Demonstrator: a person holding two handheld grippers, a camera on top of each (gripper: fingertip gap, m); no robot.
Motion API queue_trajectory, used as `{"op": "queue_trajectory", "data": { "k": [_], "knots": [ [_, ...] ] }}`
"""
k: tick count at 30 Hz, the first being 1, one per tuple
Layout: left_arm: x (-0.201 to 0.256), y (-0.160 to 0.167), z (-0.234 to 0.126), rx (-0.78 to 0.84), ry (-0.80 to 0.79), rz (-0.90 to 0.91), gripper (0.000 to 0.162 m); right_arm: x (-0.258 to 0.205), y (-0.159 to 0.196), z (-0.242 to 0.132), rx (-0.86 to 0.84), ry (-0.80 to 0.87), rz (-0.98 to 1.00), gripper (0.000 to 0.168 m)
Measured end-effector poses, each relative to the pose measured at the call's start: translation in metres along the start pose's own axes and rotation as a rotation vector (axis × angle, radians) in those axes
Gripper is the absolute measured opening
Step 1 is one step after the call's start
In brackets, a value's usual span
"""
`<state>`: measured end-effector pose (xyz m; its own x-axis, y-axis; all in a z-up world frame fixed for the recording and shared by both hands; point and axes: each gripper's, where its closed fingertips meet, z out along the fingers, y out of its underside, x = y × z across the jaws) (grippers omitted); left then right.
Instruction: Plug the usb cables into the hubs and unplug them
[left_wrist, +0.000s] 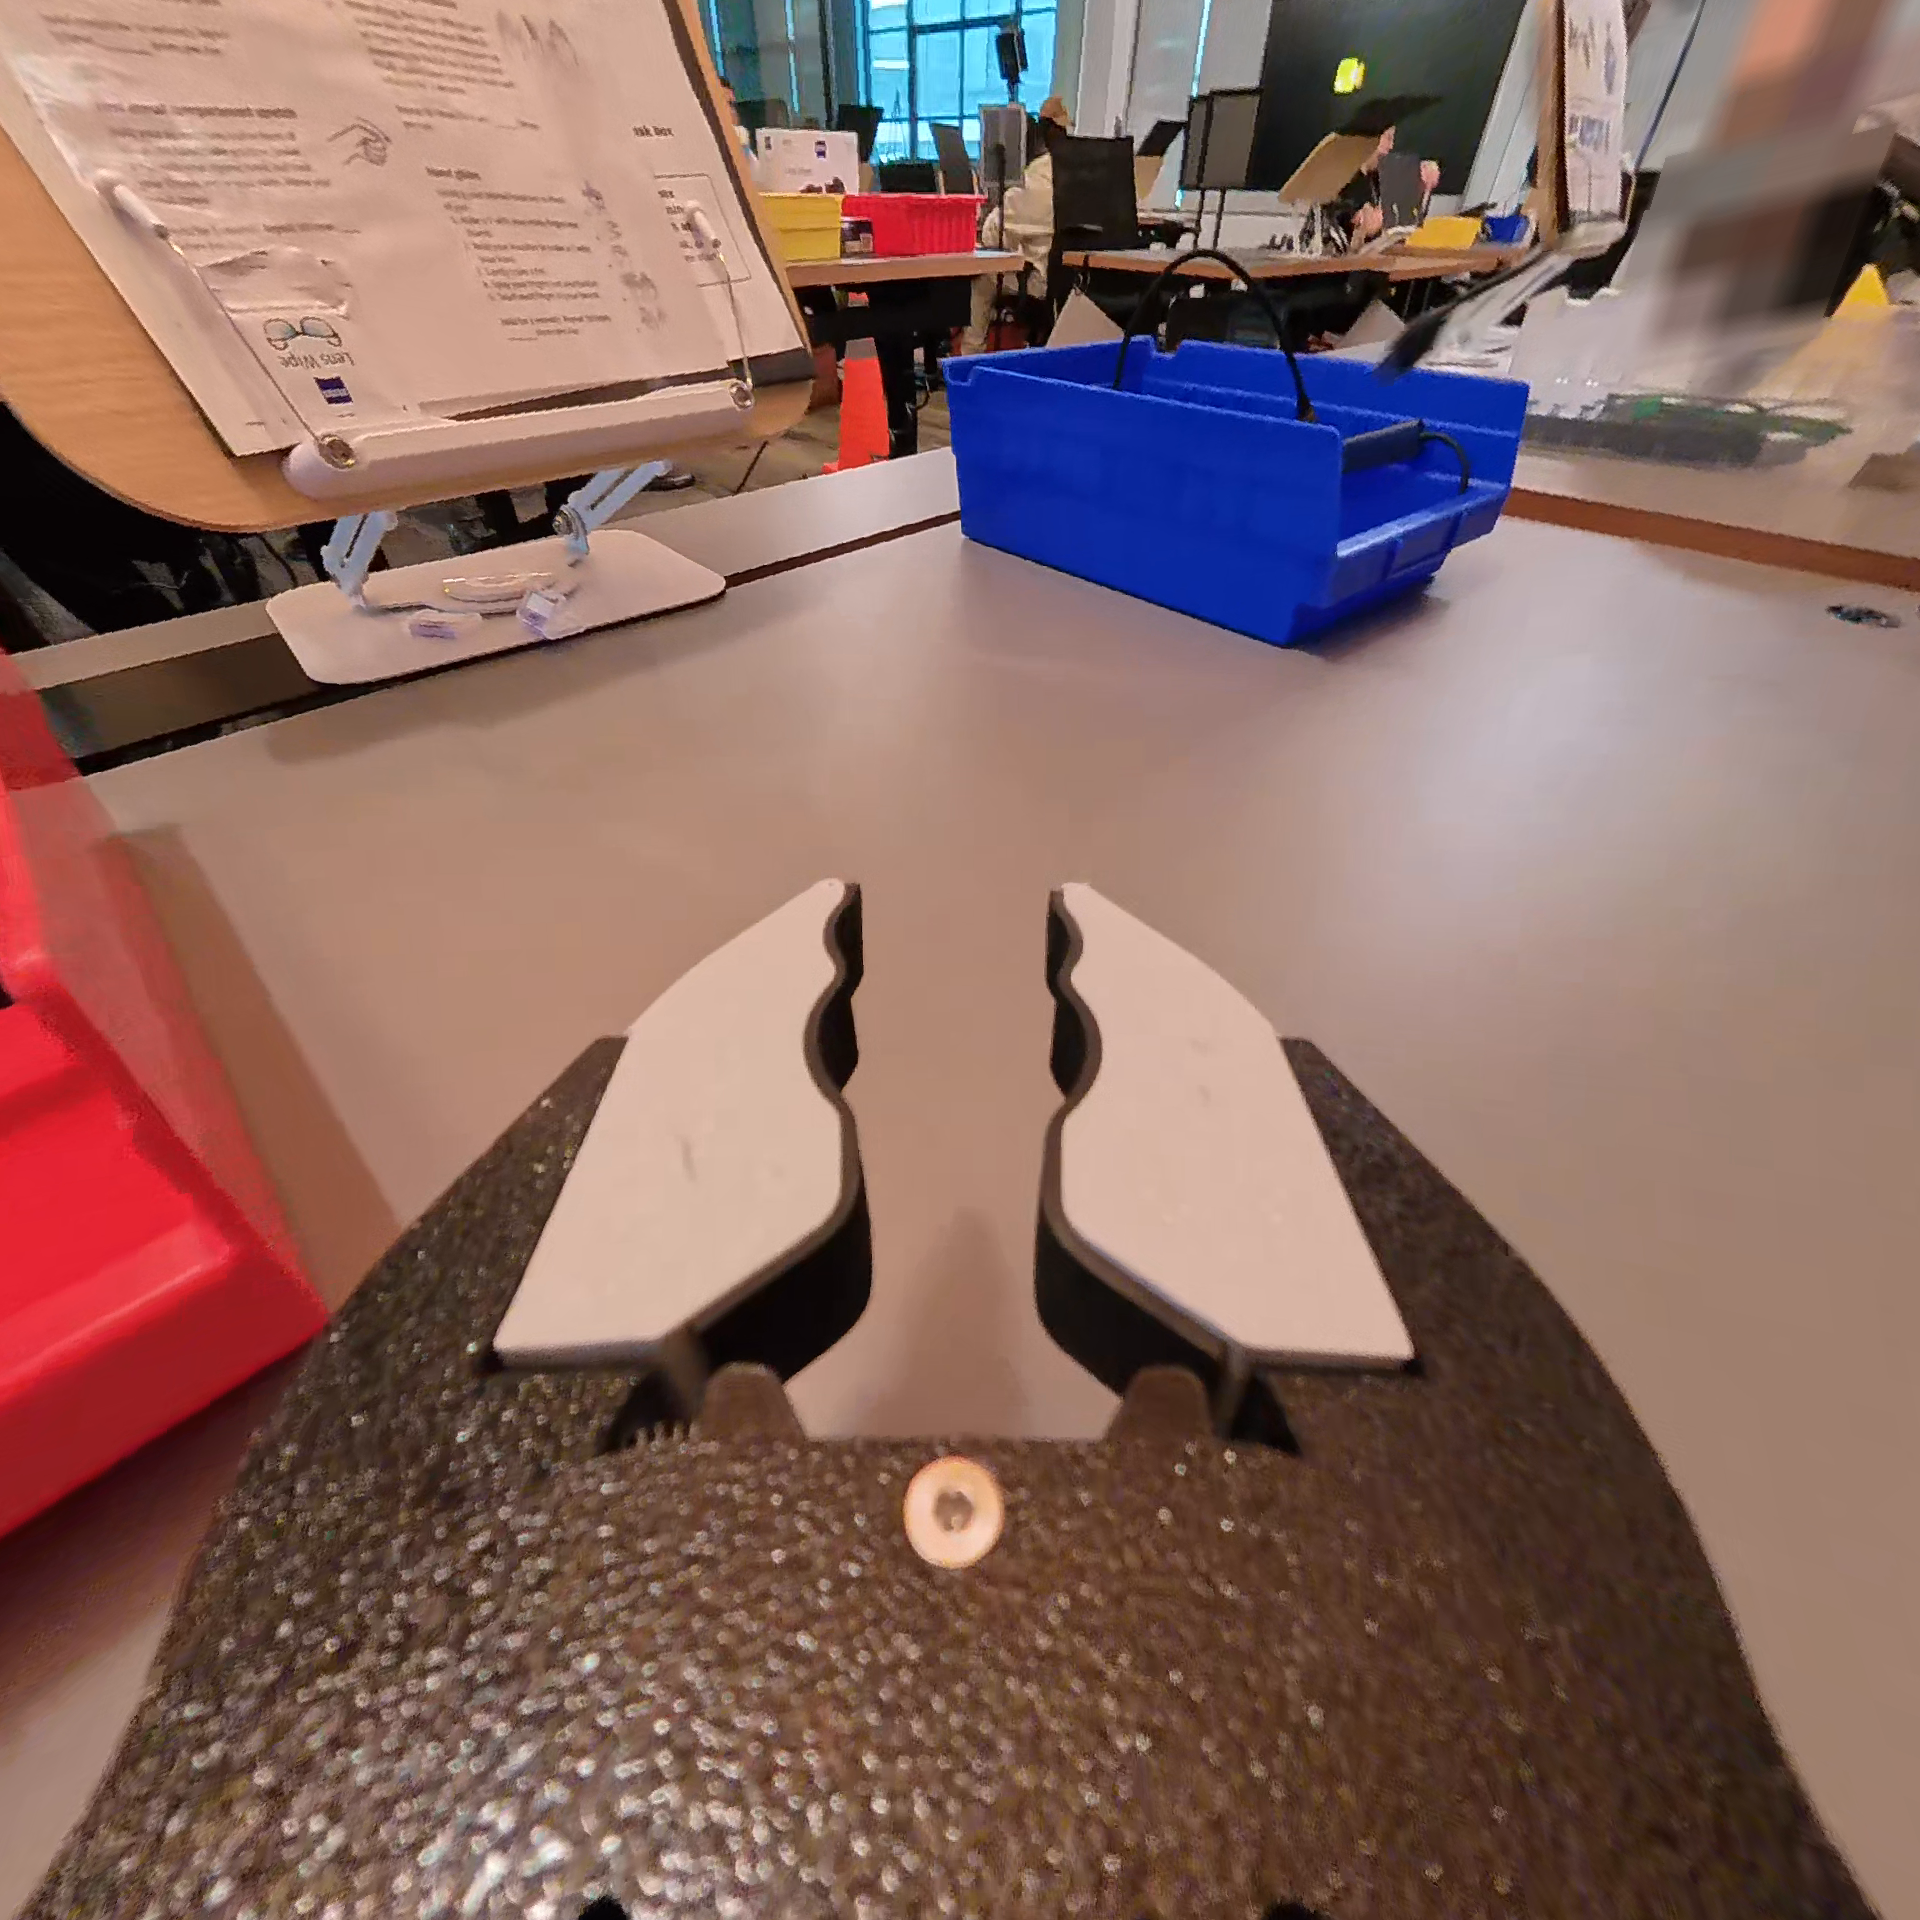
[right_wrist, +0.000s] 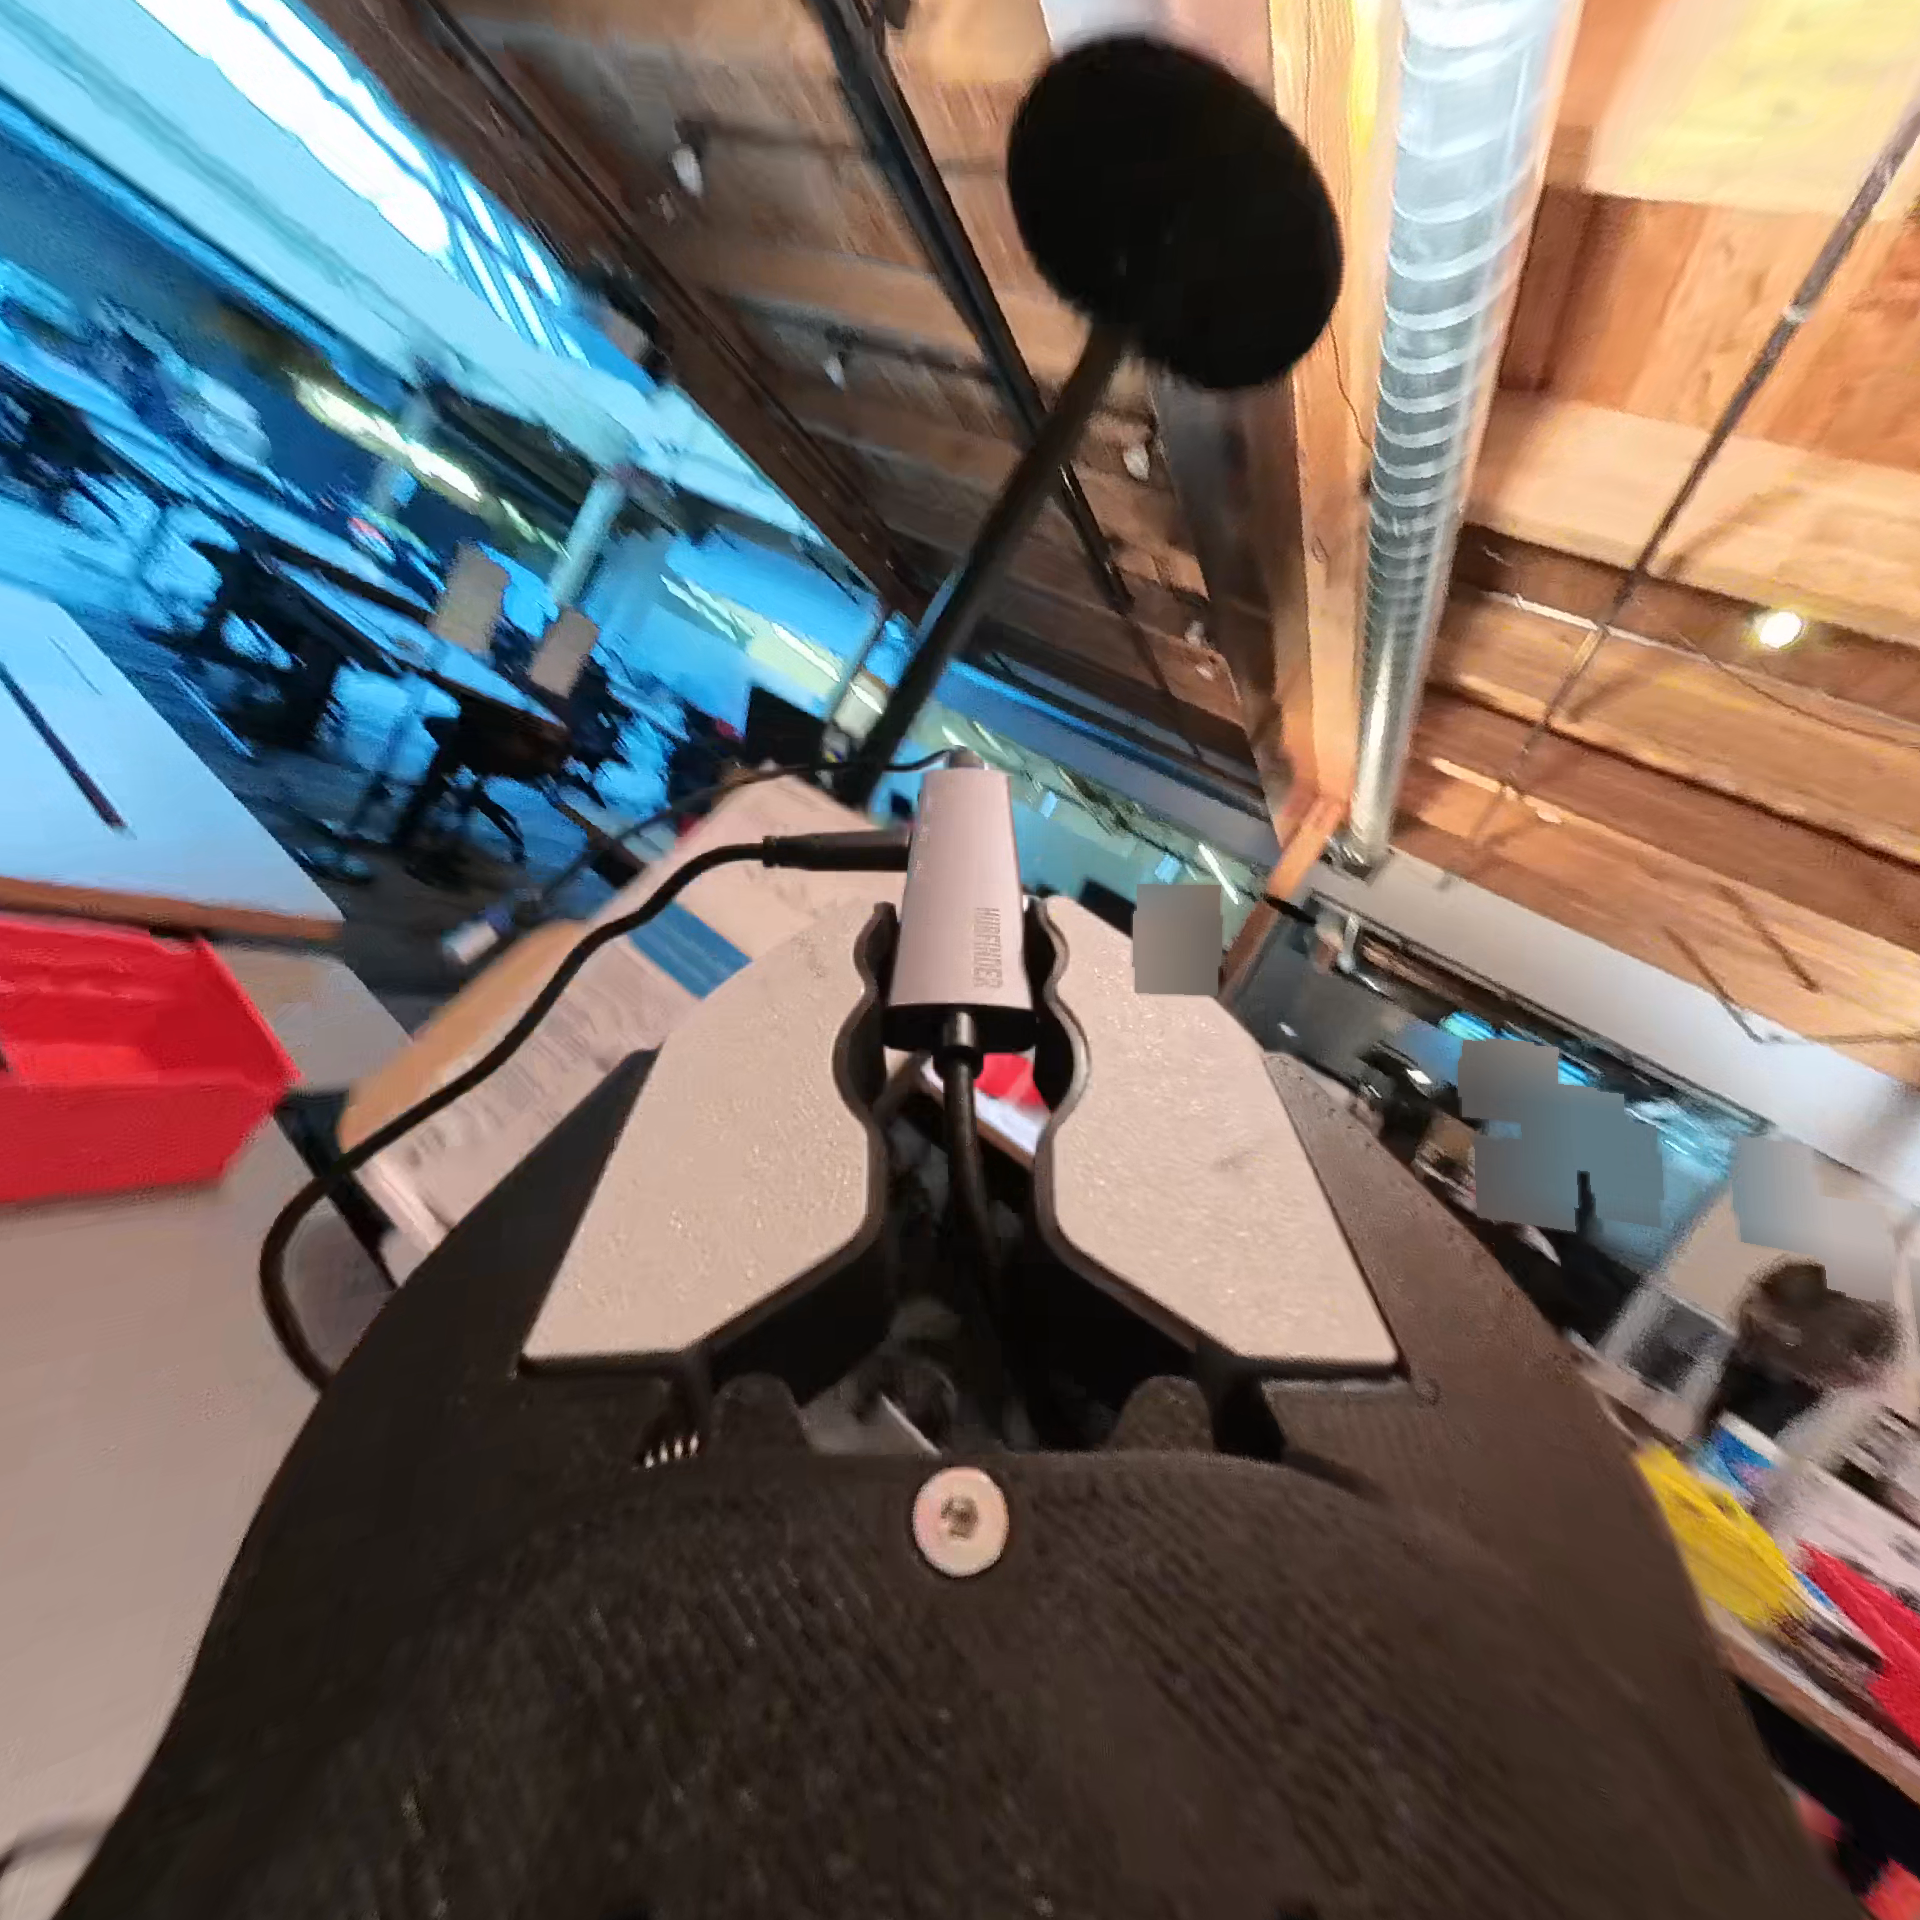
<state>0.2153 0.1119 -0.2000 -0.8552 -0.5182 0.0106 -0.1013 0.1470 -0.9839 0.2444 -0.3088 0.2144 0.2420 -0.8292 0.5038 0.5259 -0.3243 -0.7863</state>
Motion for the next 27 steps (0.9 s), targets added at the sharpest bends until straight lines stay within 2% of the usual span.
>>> {"op": "queue_trajectory", "data": {
  "k": [5,10,12,17,23,27],
  "knots": [
    [0.005,0.002,0.001,-0.014,0.024,0.027,0.032,-0.006,0.106,-0.031,-0.272,0.147,-0.075,0.025],
    [0.009,0.004,0.001,-0.027,0.053,0.020,0.030,0.018,0.158,-0.081,-0.355,0.342,0.048,0.025],
    [0.009,0.004,0.002,-0.032,0.053,0.017,0.030,0.012,0.175,-0.091,-0.408,0.321,0.072,0.025],
    [0.007,0.007,0.005,-0.059,0.047,0.007,0.030,-0.036,0.195,-0.089,-0.476,0.086,0.100,0.025],
    [0.007,0.010,0.007,-0.080,0.046,0.002,0.029,-0.056,0.233,-0.095,-0.691,0.045,0.182,0.025],
    [0.007,0.010,0.006,-0.077,0.042,0.008,0.027,-0.083,0.256,-0.092,-0.726,0.009,0.509,0.025]
  ]
}}
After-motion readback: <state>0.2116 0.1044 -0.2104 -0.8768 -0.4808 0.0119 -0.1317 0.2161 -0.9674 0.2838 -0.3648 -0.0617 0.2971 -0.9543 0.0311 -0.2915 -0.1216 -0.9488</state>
